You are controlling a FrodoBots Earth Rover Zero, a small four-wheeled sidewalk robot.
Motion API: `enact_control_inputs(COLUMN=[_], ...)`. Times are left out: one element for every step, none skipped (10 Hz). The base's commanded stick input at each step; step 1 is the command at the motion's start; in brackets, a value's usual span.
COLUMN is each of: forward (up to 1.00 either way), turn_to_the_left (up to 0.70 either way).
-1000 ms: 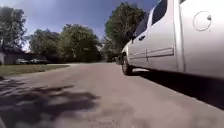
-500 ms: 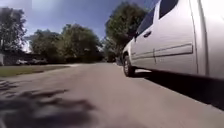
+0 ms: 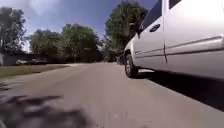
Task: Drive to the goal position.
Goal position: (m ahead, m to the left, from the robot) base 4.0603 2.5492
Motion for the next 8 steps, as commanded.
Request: enact_control_inputs(forward=[0.70, 0.70, 0.70, 0.70, 0.70, 0.70, 0.70, 0.70], turn_to_the_left=[0.00, 0.00, 0.00, 0.00, 0.00, 0.00, 0.00, 0.00])
